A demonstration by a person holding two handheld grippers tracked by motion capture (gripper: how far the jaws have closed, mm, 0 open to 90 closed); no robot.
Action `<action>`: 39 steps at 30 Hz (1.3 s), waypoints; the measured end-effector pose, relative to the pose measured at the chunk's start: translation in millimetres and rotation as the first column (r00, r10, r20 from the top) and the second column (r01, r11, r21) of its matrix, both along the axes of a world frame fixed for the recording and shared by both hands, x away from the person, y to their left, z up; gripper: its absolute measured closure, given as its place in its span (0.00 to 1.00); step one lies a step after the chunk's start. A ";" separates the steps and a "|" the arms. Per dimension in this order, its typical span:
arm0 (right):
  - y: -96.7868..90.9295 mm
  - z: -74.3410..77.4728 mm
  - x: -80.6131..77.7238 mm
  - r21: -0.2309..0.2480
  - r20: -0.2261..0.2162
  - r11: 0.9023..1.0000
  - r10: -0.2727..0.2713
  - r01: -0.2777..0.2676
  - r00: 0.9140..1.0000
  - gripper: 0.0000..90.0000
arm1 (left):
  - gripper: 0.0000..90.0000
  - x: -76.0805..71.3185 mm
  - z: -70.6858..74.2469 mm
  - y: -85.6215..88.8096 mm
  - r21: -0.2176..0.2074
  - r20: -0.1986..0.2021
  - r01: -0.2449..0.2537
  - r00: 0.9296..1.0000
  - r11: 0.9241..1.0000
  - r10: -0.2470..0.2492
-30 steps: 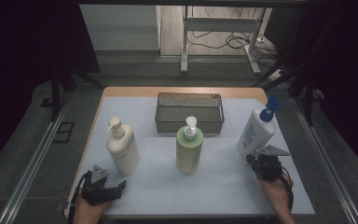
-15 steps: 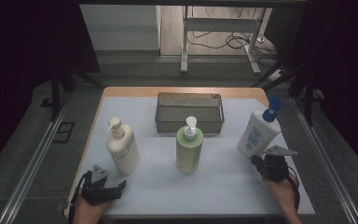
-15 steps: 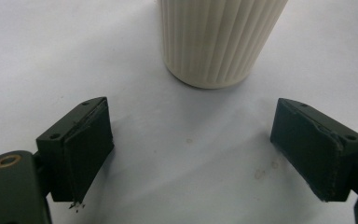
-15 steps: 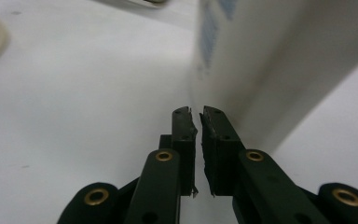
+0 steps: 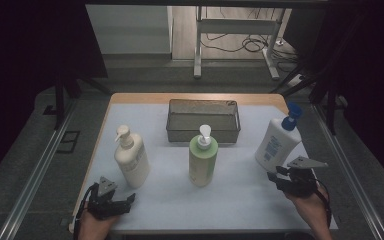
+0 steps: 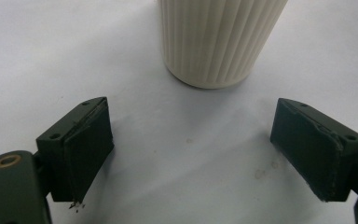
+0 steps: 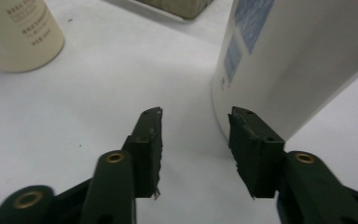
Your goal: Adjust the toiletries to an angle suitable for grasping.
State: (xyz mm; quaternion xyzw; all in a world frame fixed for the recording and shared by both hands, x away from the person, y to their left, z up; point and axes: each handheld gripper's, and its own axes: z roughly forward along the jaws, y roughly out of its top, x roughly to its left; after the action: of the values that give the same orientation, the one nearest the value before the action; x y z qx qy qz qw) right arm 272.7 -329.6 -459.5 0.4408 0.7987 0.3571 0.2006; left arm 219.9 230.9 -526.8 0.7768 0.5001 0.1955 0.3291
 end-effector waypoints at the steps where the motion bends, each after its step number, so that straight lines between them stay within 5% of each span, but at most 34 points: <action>1: -1.0 1.9 -0.5 -0.002 0.003 1.000 -0.002 0.002 1.000 0.53 | 0.14 0.0 0.0 0.0 0.000 0.000 0.000 1.000 1.000 0.000; 7: -8.2 13.0 -3.9 -0.005 0.005 1.000 -0.018 0.018 1.000 0.42 | 0.14 0.0 0.0 0.0 0.000 0.000 0.000 1.000 1.000 0.000; 11: -16.7 22.4 -4.9 0.038 0.012 0.998 -0.051 0.050 0.999 0.37 | 0.14 0.0 0.0 0.0 0.000 0.000 0.000 1.000 1.000 0.000; 20: -26.6 31.4 -0.3 0.009 0.021 0.998 -0.066 0.066 0.998 0.29 | 0.14 0.0 0.0 0.2 0.001 0.000 0.001 1.000 1.000 -0.001; 39: -33.0 53.1 27.0 0.046 0.029 0.997 -0.064 0.062 0.998 0.19 | 0.14 0.0 -0.1 0.3 0.000 0.000 0.001 1.000 1.000 -0.001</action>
State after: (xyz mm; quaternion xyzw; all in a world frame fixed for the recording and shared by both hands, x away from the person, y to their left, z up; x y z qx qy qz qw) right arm 299.8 -362.6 -406.4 0.4647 0.7730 0.3752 0.2142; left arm 219.9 231.1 -526.9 0.7771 0.4996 0.1954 0.3292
